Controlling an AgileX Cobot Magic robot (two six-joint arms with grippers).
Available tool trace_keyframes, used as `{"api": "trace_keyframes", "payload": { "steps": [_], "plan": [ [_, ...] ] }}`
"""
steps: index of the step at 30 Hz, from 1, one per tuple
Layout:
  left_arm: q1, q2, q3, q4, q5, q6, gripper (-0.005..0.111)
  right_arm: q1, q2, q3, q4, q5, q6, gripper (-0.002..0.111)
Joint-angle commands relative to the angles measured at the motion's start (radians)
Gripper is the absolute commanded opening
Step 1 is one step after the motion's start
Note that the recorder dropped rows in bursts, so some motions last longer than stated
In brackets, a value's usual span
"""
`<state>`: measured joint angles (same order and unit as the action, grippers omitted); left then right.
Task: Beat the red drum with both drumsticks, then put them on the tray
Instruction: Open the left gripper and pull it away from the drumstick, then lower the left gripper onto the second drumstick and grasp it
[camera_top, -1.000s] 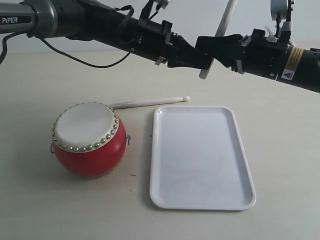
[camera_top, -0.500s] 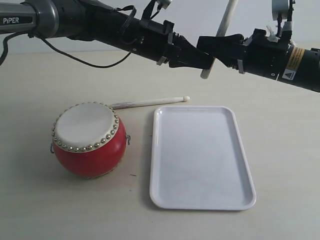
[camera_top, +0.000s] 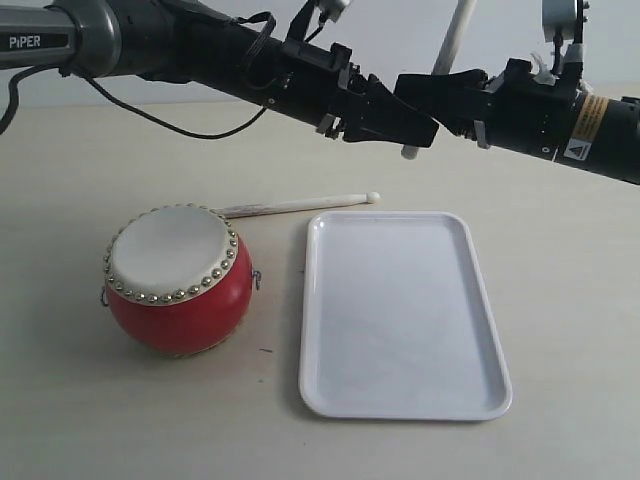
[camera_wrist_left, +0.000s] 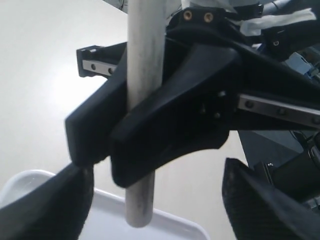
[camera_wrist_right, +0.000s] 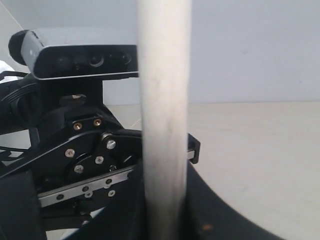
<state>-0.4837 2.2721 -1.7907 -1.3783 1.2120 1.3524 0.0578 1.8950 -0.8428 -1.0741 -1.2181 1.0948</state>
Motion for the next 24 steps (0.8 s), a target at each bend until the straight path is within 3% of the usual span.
{"api": "trace_keyframes", "payload": {
  "steps": [1,11,13,17,20,24],
  "plan": [
    [-0.004,-0.020,0.001,0.033,0.009,-0.025,0.070,-0.008,-0.010,-0.010,-0.018,-0.003,-0.009,0.000],
    [-0.004,-0.124,-0.001,0.338,0.009,-0.102,0.070,-0.171,-0.010,-0.012,-0.086,-0.003,0.087,0.000],
    [-0.004,-0.154,-0.001,0.423,-0.050,-0.154,0.070,-0.196,-0.010,-0.012,-0.120,-0.003,0.088,0.000],
    [-0.004,-0.196,-0.032,0.733,-0.186,-0.338,0.070,-0.226,-0.010,-0.014,-0.162,-0.003,0.088,0.000],
    [-0.004,-0.196,-0.085,0.994,-0.195,-0.502,0.070,-0.228,-0.010,-0.014,-0.177,-0.003,0.085,0.000],
    [-0.004,-0.189,-0.127,1.207,-0.172,-0.595,0.070,-0.228,-0.010,-0.014,-0.182,-0.003,0.085,0.000]
  ]
}}
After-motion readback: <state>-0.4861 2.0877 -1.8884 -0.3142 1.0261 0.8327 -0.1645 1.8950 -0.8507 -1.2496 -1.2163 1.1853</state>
